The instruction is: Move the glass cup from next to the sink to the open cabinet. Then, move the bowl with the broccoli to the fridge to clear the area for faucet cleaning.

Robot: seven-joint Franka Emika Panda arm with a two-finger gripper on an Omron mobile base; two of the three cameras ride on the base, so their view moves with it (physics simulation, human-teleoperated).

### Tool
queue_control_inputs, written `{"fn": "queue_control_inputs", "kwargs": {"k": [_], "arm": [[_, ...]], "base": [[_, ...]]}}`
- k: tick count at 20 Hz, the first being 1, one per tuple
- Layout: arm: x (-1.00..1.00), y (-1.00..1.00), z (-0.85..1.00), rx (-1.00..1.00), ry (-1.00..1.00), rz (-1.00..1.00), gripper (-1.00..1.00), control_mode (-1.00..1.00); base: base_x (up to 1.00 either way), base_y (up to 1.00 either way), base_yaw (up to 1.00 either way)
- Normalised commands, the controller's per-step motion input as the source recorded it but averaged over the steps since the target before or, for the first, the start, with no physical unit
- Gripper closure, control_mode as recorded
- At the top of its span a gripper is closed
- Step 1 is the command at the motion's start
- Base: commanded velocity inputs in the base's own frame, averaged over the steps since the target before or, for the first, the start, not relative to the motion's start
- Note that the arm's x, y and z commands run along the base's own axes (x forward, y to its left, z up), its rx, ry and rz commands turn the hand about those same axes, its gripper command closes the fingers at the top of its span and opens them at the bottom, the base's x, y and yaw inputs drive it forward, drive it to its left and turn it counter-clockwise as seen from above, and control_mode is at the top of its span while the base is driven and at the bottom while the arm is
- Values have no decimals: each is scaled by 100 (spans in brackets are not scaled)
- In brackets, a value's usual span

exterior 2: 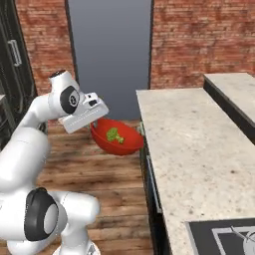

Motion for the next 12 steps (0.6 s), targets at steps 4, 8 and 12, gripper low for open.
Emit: {"fn": "queue_control_inputs", "kwargs": {"k": [4, 8, 12], "arm": [[0, 0, 0, 0, 0, 0, 100, 100], [0, 0, 0, 0, 0, 0, 100, 100], [0, 0, 0, 0, 0, 0, 100, 100]], "base": [[0, 0, -100], [0, 0, -100], [-1, 2, -99]]}}
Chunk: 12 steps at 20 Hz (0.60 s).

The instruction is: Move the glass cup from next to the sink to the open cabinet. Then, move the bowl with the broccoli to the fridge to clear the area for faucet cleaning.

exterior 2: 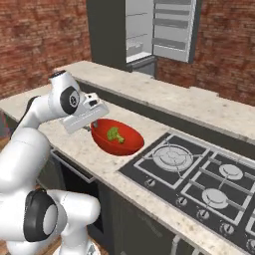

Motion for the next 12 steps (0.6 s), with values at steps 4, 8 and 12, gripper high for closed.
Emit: {"fn": "queue_control_inputs", "kwargs": {"k": [4, 8, 12], "arm": [[0, 0, 0, 0, 0, 0, 100, 100], [0, 0, 0, 0, 0, 0, 100, 100], [0, 0, 0, 0, 0, 0, 100, 100]], "base": [[8, 35, -41], [0, 86, -10], [0, 80, -14]]}}
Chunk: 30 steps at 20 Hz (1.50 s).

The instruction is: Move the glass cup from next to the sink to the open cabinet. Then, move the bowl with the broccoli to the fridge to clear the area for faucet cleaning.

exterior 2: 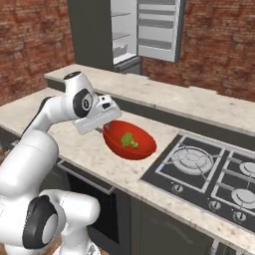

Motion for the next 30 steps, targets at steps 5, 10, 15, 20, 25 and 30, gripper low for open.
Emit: {"fn": "queue_control_inputs", "kwargs": {"k": [5, 10, 15, 20, 25, 30], "arm": [[0, 0, 0, 0, 0, 0, 100, 100], [0, 0, 0, 0, 0, 0, 100, 100], [0, 0, 0, 0, 0, 0, 100, 100], [0, 0, 0, 0, 0, 0, 100, 100], [0, 0, 0, 0, 0, 0, 100, 100], [0, 0, 0, 0, 0, 0, 100, 100]], "base": [[0, 87, -15], [0, 100, -11], [0, 100, -9], [5, 100, -7], [10, 100, -7], [17, 100, -9]]}}
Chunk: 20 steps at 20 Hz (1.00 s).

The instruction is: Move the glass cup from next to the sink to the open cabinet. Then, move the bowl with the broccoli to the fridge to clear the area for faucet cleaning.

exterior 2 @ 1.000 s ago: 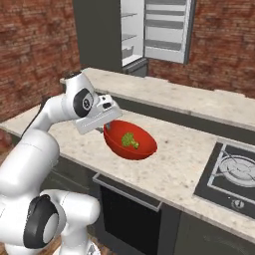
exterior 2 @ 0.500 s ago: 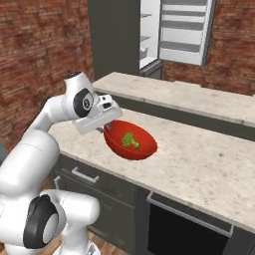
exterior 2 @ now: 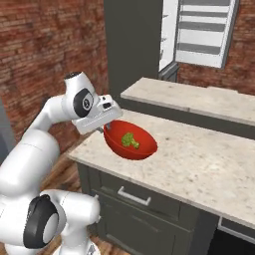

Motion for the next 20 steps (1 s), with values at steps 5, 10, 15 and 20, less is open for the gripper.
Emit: {"fn": "queue_control_inputs", "kwargs": {"k": [5, 10, 15, 20], "arm": [[0, 0, 0, 0, 0, 0, 100, 100], [0, 0, 0, 0, 0, 0, 100, 100], [0, 0, 0, 0, 0, 0, 100, 100], [0, 0, 0, 0, 0, 0, 100, 100]], "base": [[28, 100, -13], [35, 100, -15], [47, 100, -16], [68, 100, -18]]}}
